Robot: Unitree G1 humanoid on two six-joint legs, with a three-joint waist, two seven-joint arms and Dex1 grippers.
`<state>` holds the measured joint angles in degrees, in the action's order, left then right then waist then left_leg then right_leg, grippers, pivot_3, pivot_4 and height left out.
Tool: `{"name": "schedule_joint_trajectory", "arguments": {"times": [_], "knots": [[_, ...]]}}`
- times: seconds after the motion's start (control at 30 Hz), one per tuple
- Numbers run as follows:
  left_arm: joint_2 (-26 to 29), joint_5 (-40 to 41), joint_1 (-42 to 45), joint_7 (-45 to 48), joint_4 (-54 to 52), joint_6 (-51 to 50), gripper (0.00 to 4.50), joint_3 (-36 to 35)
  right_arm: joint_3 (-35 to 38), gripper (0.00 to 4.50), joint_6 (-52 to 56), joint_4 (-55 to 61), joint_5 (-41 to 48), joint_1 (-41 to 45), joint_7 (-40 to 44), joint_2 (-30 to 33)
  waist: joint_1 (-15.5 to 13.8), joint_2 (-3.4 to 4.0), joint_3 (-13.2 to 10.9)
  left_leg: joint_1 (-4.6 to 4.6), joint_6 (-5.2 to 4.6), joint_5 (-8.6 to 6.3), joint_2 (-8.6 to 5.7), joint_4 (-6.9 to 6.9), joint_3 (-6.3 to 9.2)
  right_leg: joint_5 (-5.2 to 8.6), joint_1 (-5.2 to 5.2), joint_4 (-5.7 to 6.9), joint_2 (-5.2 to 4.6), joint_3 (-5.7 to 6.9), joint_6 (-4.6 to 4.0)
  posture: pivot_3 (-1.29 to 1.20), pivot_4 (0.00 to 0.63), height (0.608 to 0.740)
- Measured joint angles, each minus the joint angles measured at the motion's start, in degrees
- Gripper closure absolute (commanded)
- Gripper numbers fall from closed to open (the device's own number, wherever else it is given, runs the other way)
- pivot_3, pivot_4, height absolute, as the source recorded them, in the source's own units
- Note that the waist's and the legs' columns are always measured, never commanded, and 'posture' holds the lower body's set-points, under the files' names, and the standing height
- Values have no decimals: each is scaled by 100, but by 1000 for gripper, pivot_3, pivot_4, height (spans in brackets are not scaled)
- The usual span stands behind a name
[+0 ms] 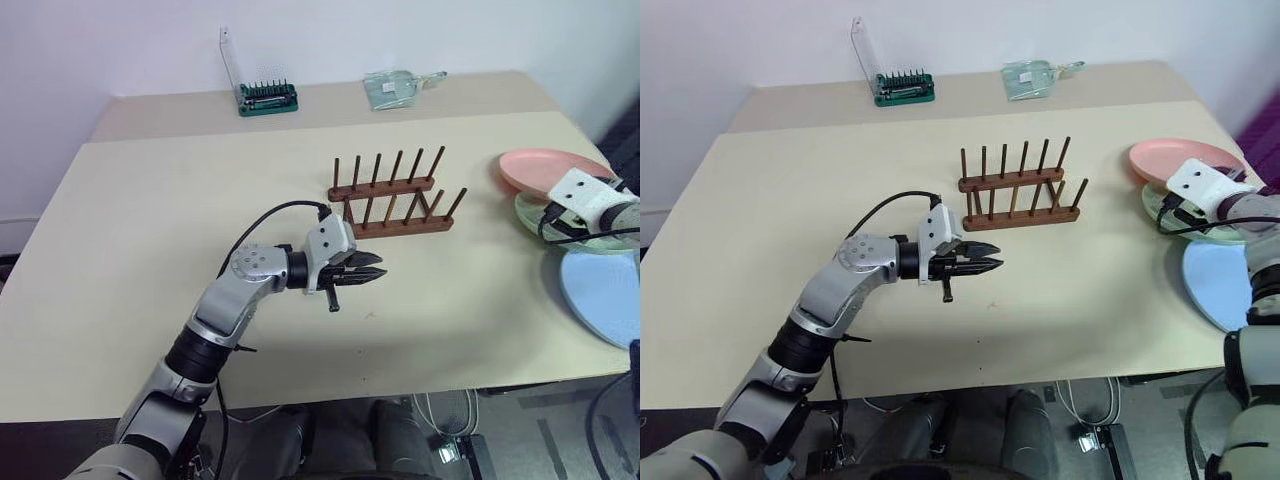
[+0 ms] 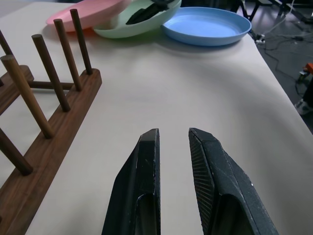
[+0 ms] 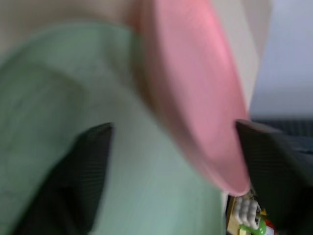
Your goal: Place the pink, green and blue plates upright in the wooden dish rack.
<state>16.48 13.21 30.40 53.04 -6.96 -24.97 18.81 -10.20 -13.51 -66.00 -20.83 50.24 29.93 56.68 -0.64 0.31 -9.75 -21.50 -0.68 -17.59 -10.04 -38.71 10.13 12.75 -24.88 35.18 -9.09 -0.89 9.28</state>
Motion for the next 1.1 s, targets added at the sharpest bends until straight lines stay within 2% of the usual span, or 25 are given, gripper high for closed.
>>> {"name": "schedule_joint_trajectory", "arguments": {"times": [0.17,0.5,0.6,0.7,0.8,0.9,1.0,1.1], "knots": [[110,1,-100,-83,-28,-63,3558,-5,-236,4405,-421,-355,-316,143,-339,-52,5,0,0,3,0,0,8,11,-18,0,-12,1,9,-20,-1,0,150,740],[89,3,-104,-203,-36,-63,3558,-7,-437,4464,-1196,-350,-728,143,-1268,86,0,2,1,5,2,1,17,38,-45,-1,-37,3,17,-50,-1,0,150,740],[135,1,-112,-245,-33,-61,3558,-21,-203,4464,-1451,253,-439,-57,-1077,269,11,2,1,4,3,2,31,49,-54,-1,-45,0,26,-56,-1,0,150,740],[155,8,-111,-280,-31,-62,3558,-83,506,4464,-1319,1579,719,-419,-226,278,67,3,2,7,4,2,50,54,-67,-4,-47,-4,39,-59,-6,0,150,740],[230,108,-100,-296,-7,-64,3558,-254,1370,4464,383,3934,2907,-1055,1037,112,65,1,1,6,7,1,63,52,-65,-9,-45,-7,49,-57,-14,0,150,740],[335,143,-82,-282,29,-65,3558,-425,1847,4464,2144,5756,4727,-1386,1800,67,0,1,1,5,7,0,63,47,-64,-14,-44,-9,48,-56,-21,0,150,740],[419,210,-66,-226,148,-58,3558,-574,2145,4464,3446,6700,6092,-1389,2338,69,-49,-3,1,5,6,0,63,42,-57,-17,-34,-14,47,-47,-26,0,150,740],[456,233,-48,-211,245,-55,3558,-650,2294,4464,4165,6821,6696,-1272,2491,26,-111,-6,0,5,5,0,62,37,-62,-25,-33,-19,45,-46,-29,0,150,740]]}}
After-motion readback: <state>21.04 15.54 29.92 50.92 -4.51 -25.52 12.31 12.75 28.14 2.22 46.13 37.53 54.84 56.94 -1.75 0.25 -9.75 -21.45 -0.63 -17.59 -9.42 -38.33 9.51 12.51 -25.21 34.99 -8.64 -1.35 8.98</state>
